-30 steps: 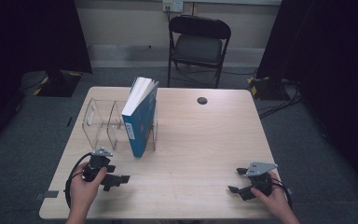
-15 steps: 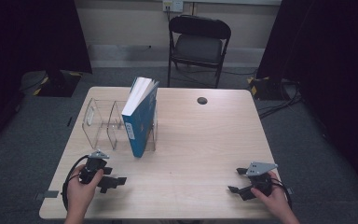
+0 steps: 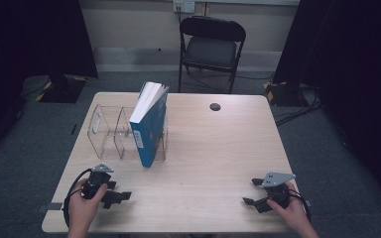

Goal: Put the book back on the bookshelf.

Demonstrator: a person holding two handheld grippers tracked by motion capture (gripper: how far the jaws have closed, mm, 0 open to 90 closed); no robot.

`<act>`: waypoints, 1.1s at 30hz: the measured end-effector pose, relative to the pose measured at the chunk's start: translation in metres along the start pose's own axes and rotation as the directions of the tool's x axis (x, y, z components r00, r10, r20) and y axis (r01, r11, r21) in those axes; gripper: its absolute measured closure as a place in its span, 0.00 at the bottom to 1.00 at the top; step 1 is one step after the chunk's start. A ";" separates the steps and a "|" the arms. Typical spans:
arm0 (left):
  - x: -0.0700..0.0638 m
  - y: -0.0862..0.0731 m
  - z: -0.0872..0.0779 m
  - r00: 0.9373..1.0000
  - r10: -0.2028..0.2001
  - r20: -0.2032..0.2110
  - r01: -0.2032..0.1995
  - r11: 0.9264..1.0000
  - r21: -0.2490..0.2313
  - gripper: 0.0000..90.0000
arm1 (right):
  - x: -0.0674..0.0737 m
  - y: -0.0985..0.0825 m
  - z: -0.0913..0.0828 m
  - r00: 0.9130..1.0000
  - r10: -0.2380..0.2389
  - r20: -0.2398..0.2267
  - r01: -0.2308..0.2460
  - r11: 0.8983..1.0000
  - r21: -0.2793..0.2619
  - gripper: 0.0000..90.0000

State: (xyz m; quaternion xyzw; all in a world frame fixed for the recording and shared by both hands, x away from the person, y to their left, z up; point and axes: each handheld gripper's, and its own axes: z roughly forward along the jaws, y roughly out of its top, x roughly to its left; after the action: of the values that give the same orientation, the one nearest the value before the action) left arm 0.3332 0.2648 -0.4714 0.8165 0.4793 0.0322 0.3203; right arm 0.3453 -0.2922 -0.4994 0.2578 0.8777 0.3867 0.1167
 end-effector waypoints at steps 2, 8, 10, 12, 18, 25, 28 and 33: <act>0.001 -0.001 -0.001 1.000 -0.002 -0.002 0.002 1.000 0.003 0.21 | 0.000 0.000 0.000 1.000 0.001 -0.003 -0.001 1.000 0.000 0.20; 0.005 -0.007 -0.002 1.000 -0.008 -0.013 0.008 1.000 0.006 0.21 | 0.000 0.000 0.000 1.000 0.001 -0.002 -0.001 1.000 -0.001 0.20; 0.007 -0.010 -0.002 1.000 -0.001 -0.018 0.001 1.000 0.006 0.21 | 0.000 0.000 0.000 1.000 0.001 -0.001 -0.001 1.000 0.000 0.20; 0.007 -0.011 -0.002 1.000 -0.002 -0.019 0.002 1.000 -0.002 0.22 | 0.000 0.000 0.000 1.000 0.001 -0.002 -0.001 1.000 -0.001 0.20; 0.010 -0.015 -0.003 0.998 0.053 -0.026 -0.054 0.999 -0.011 0.21 | 0.000 0.000 0.000 1.000 0.000 -0.001 0.000 1.000 0.000 0.20; 0.009 -0.017 -0.003 0.995 0.097 -0.026 -0.097 0.995 -0.017 0.19 | 0.000 0.000 0.000 1.000 0.001 0.000 -0.001 1.000 0.000 0.20; 0.008 -0.018 -0.001 0.993 0.107 -0.039 -0.108 0.994 -0.022 0.18 | 0.000 0.000 0.000 1.000 0.000 -0.002 0.000 1.000 -0.001 0.20; 0.007 -0.018 0.000 0.989 0.132 -0.061 -0.133 0.991 -0.029 0.17 | 0.000 0.000 0.000 1.000 0.001 -0.002 -0.001 1.000 -0.001 0.20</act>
State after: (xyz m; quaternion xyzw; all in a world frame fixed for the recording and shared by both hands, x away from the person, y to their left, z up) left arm 0.3233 0.2769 -0.4838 0.8399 0.4327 0.0855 0.3164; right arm 0.3453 -0.2922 -0.4995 0.2576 0.8776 0.3873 0.1156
